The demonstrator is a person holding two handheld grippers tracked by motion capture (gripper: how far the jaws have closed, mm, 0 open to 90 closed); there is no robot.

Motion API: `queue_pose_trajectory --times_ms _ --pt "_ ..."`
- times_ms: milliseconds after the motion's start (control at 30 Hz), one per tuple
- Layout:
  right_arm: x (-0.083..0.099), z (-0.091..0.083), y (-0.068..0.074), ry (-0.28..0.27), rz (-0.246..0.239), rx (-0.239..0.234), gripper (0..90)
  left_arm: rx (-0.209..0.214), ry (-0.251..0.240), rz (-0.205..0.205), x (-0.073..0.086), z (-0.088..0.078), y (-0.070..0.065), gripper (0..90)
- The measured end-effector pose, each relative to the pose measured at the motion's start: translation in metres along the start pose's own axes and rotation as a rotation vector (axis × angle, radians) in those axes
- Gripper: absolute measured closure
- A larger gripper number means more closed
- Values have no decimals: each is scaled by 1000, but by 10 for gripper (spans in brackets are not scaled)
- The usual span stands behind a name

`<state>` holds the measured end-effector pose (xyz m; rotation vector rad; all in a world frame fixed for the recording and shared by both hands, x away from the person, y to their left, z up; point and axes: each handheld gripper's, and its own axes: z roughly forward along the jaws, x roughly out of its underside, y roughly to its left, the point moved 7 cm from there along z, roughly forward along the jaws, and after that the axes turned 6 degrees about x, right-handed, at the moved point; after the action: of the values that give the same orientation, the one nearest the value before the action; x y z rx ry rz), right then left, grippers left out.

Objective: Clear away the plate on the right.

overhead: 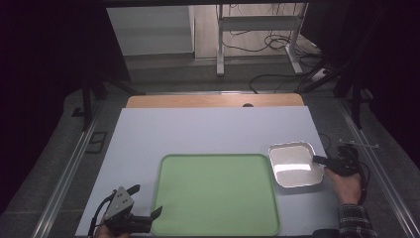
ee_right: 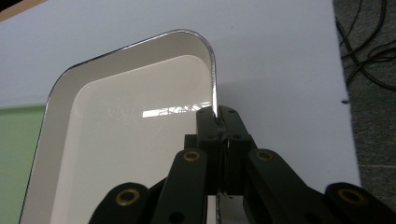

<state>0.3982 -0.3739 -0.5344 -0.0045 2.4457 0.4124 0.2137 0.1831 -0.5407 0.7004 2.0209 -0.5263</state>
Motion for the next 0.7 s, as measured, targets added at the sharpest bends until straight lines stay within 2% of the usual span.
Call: queue_pose_trajectory --times_ms 300,700 --pt "1 3 22 1 -20 -41 884 0 -1 -2 0 0 0 1" --pt "8 11 60 31 -56 -125 888 0 1 -3 0 0 0 1"
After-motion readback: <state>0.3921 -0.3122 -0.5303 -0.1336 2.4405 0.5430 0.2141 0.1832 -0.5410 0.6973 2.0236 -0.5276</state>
